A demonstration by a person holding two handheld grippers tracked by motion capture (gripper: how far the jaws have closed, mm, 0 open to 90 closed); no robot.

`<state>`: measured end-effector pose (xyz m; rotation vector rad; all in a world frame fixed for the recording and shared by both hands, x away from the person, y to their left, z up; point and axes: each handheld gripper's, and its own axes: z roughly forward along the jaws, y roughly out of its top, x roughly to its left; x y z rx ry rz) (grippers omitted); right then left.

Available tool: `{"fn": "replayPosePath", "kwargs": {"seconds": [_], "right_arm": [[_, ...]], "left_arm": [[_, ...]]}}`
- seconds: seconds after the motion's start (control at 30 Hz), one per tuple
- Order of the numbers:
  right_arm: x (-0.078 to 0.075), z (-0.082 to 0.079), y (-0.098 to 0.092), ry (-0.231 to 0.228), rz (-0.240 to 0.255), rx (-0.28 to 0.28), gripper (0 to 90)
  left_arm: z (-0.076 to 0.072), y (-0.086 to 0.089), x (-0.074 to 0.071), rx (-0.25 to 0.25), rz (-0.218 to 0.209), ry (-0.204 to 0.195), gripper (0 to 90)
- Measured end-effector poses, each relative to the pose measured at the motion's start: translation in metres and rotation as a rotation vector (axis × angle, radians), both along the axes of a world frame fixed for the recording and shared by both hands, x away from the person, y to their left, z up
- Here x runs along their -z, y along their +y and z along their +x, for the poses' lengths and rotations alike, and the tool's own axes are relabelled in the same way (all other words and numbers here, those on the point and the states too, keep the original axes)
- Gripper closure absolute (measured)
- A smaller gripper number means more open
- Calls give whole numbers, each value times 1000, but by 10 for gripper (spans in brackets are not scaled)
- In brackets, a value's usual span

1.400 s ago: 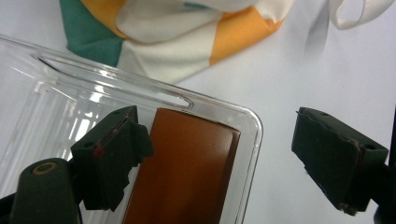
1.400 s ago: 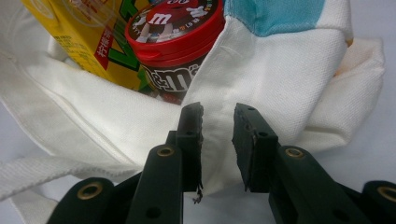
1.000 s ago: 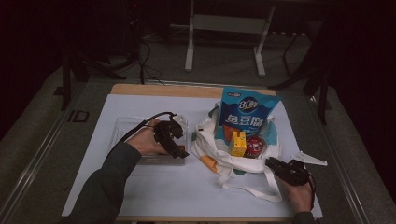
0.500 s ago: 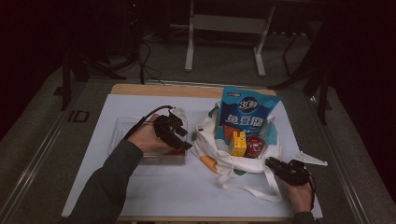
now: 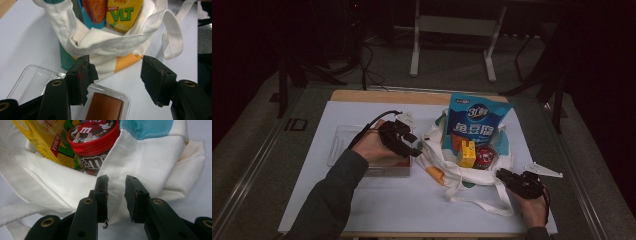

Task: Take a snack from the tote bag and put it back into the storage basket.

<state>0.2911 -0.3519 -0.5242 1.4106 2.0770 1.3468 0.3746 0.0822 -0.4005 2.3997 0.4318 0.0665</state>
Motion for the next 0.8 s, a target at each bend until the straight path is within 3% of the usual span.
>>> {"fn": "replayPosePath", "kwargs": {"seconds": [0.23,0.63,0.8], "right_arm": [[0,0,0,0,-1,1,718],[0,0,0,1,0,-1,718],[0,1,0,-3,-2,-3,718]], "left_arm": [[-3,-5,-3,-6,-26,-35,398],[-2,-25,-11,2,-85,-49,396],[-3,-36,-12,12,-88,-62,392]]}}
